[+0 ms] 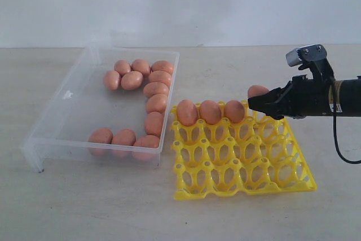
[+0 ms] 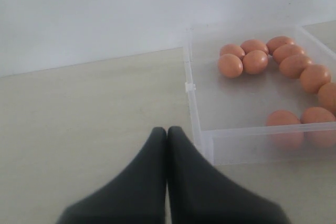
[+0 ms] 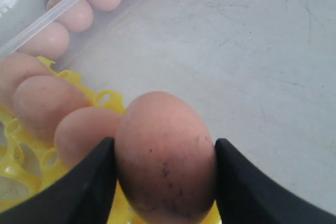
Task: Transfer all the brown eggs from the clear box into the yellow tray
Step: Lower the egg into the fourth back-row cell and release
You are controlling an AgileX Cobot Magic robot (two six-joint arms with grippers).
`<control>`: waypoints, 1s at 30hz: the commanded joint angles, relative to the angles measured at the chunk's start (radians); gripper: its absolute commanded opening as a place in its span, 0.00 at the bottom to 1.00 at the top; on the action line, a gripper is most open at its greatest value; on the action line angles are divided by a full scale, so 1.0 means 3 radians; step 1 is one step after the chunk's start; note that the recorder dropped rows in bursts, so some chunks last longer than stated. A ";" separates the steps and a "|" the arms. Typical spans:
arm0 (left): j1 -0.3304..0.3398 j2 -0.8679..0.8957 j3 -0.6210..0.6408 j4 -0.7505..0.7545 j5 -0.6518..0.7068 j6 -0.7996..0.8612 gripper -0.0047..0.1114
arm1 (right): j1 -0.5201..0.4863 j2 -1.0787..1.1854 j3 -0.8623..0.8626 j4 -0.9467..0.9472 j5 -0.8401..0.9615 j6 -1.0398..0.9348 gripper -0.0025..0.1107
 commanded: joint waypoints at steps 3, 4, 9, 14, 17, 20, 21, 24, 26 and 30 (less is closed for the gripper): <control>-0.0030 -0.0006 0.0010 -0.0024 -0.0007 -0.0030 0.00 | 0.0006 -0.0003 -0.0019 0.0033 -0.0005 -0.0048 0.02; -0.0030 -0.0006 0.0010 -0.0024 -0.0007 -0.0030 0.00 | 0.0006 -0.0003 -0.0019 0.0033 -0.0005 -0.0064 0.04; -0.0030 -0.0006 0.0010 -0.0024 -0.0007 -0.0030 0.00 | 0.0006 -0.0003 -0.0019 0.0027 -0.0005 -0.0072 0.19; -0.0030 -0.0006 0.0010 -0.0024 -0.0007 -0.0030 0.00 | 0.0006 -0.0003 -0.0019 0.0027 -0.0012 -0.0072 0.35; -0.0030 -0.0006 0.0010 -0.0024 -0.0007 -0.0030 0.00 | 0.0006 -0.0003 -0.0019 0.0022 -0.0012 -0.0072 0.40; -0.0030 -0.0006 0.0010 -0.0024 -0.0007 -0.0030 0.00 | 0.0006 -0.0003 -0.0019 -0.0068 0.0007 -0.0072 0.42; -0.0030 -0.0006 0.0010 -0.0024 -0.0007 -0.0030 0.00 | 0.0006 -0.0003 -0.0019 -0.0078 0.0007 -0.0072 0.42; -0.0030 -0.0006 0.0010 -0.0024 -0.0007 -0.0030 0.00 | 0.0006 -0.0003 -0.0019 -0.0085 0.0007 -0.0072 0.42; -0.0030 -0.0006 0.0010 -0.0024 -0.0007 -0.0030 0.00 | 0.0006 -0.0003 -0.0019 -0.0102 0.0007 -0.0072 0.42; -0.0030 -0.0006 0.0010 -0.0024 -0.0007 -0.0030 0.00 | 0.0006 -0.0003 -0.0019 -0.0103 0.0007 -0.0086 0.42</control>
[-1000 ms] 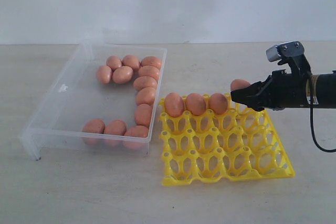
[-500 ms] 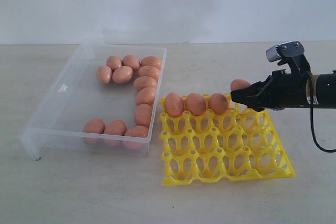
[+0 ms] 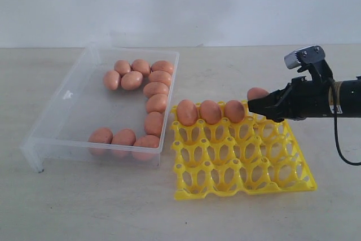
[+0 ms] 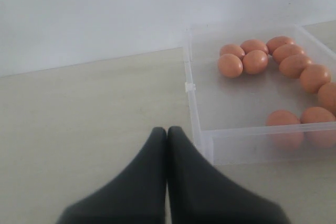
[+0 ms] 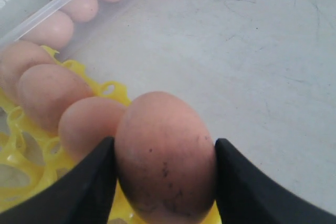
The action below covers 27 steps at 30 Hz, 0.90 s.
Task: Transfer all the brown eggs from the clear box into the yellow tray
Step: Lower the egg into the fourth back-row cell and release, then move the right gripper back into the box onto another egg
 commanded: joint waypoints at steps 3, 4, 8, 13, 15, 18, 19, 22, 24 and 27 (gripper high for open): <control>-0.0030 -0.0006 0.0010 -0.0024 -0.0007 -0.0030 0.00 | 0.0006 -0.0003 -0.0019 -0.0012 -0.0041 -0.0048 0.42; -0.0030 -0.0006 0.0010 -0.0024 -0.0007 -0.0030 0.00 | 0.0006 -0.0003 -0.0019 -0.0012 -0.0081 -0.0048 0.42; -0.0030 -0.0006 0.0010 -0.0024 -0.0007 -0.0030 0.00 | 0.0006 -0.0003 -0.0019 0.0028 -0.0087 -0.0021 0.60; -0.0030 -0.0006 0.0010 -0.0024 -0.0007 -0.0030 0.00 | 0.0006 -0.0003 -0.0019 0.0035 -0.0090 -0.0021 0.62; -0.0030 -0.0006 0.0010 -0.0024 -0.0007 -0.0030 0.00 | 0.0006 -0.0009 -0.0019 0.0098 -0.0116 -0.0021 0.62; -0.0030 -0.0006 0.0010 -0.0024 -0.0007 -0.0030 0.00 | 0.0006 -0.0080 -0.0019 0.0241 -0.0228 0.0004 0.62; -0.0030 -0.0006 0.0010 -0.0024 -0.0007 -0.0030 0.00 | 0.0006 -0.0131 -0.0019 0.0285 -0.0265 0.0011 0.62; -0.0030 -0.0006 0.0010 -0.0024 -0.0007 -0.0030 0.00 | 0.0006 -0.0344 -0.0019 0.0382 -0.0430 0.0099 0.60; -0.0030 -0.0006 0.0010 -0.0024 -0.0007 -0.0030 0.00 | 0.0006 -0.0483 -0.0019 0.0451 -0.0612 0.0248 0.54; -0.0030 -0.0006 0.0010 -0.0024 -0.0007 -0.0030 0.00 | 0.0121 -0.0671 -0.0019 0.0518 -0.0848 0.0420 0.35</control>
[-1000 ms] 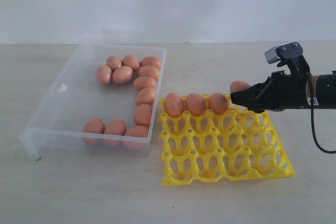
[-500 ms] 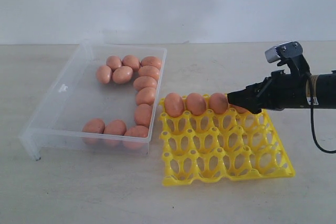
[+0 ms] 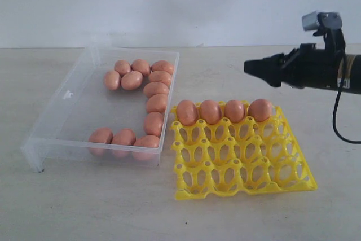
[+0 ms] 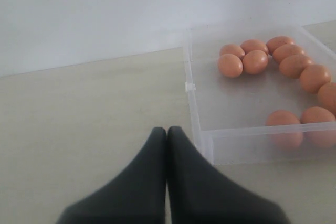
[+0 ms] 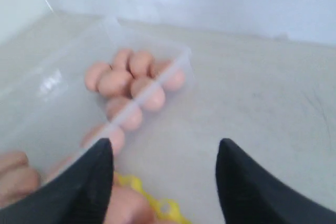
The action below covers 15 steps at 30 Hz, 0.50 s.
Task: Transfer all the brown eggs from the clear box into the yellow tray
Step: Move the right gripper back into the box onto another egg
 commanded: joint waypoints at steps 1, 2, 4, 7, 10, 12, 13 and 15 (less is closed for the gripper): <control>-0.0030 -0.0006 0.0010 -0.0024 -0.0007 -0.0030 0.00 | 0.0208 -0.0318 -0.0035 0.0059 -0.0273 0.0193 0.24; -0.0030 -0.0006 0.0010 -0.0024 -0.0007 -0.0030 0.00 | 0.0329 -0.0350 -0.0043 0.0013 -0.0235 0.0174 0.16; -0.0030 -0.0006 0.0010 -0.0024 -0.0007 -0.0030 0.00 | 0.0623 -0.0389 -0.0112 -0.0076 -0.0203 0.0136 0.02; -0.0030 -0.0006 0.0010 -0.0024 -0.0015 -0.0030 0.00 | 0.1128 -0.0389 -0.0292 -0.0162 0.0109 0.0108 0.02; -0.0030 -0.0006 0.0010 -0.0024 -0.0015 -0.0030 0.00 | 0.1728 -0.0389 -0.0609 -0.0347 0.1252 0.0239 0.02; -0.0030 -0.0006 0.0010 -0.0024 -0.0023 -0.0030 0.00 | 0.2333 -0.0333 -0.0897 -0.0596 0.2927 0.0439 0.02; -0.0030 -0.0006 0.0010 -0.0024 -0.0023 -0.0030 0.00 | 0.2508 -0.0301 -0.0999 -0.0586 0.3420 0.0439 0.02; -0.0030 -0.0006 0.0010 -0.0024 -0.0023 -0.0030 0.00 | 0.2811 -0.0191 -0.1278 -0.0298 0.4039 0.0134 0.02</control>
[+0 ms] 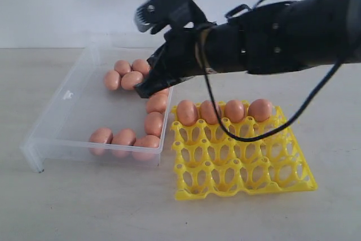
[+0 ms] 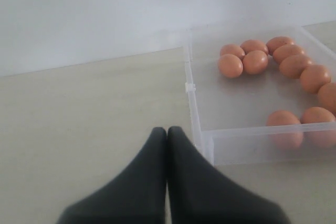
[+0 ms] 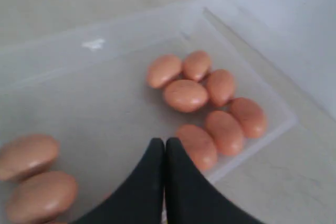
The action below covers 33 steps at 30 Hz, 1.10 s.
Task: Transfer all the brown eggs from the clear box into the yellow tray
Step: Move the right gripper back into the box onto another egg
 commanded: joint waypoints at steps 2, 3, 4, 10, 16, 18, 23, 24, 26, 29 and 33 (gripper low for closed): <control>-0.0030 -0.0006 0.0010 -0.0024 -0.0023 -0.0030 0.00 | 0.0440 0.0310 -0.0663 0.1468 0.1036 -0.1147 0.02; -0.0030 -0.0006 0.0010 -0.0024 -0.0023 -0.0030 0.00 | 0.0399 0.0570 -0.1002 0.2357 0.1265 -0.1975 0.02; -0.0030 -0.0006 0.0010 -0.0024 -0.0023 -0.0030 0.00 | 0.0362 0.0812 -0.1318 0.2996 0.1744 -0.2633 0.02; -0.0030 -0.0006 0.0010 -0.0024 -0.0031 -0.0030 0.00 | 0.0324 0.1375 -0.2651 0.4355 0.3073 -0.3765 0.02; -0.0030 -0.0006 0.0010 -0.0024 -0.0031 -0.0030 0.00 | 0.0316 0.1725 -0.3088 0.5335 0.3150 -0.3836 0.20; -0.0030 -0.0006 0.0010 -0.0024 -0.0031 -0.0030 0.00 | 0.0316 0.1810 -0.3112 0.5371 0.3190 -0.3734 0.33; -0.0030 -0.0006 0.0010 -0.0024 -0.0031 -0.0030 0.00 | 0.0316 0.1933 -0.3112 0.5402 0.3204 -0.3366 0.55; -0.0030 -0.0006 0.0010 -0.0024 -0.0031 -0.0030 0.00 | 0.0316 0.1947 -0.3112 0.5418 0.3199 -0.3335 0.55; -0.0030 -0.0006 0.0010 -0.0024 -0.0031 -0.0030 0.00 | 0.0316 0.1987 -0.3112 0.5432 0.3189 -0.3292 0.55; -0.0030 -0.0006 0.0010 -0.0024 -0.0031 -0.0030 0.00 | 0.0316 0.2054 -0.3112 0.5418 0.3271 -0.3193 0.55; -0.0030 -0.0006 0.0010 -0.0024 -0.0031 -0.0030 0.00 | 0.0316 0.2149 -0.3112 0.5409 0.3488 -0.3141 0.55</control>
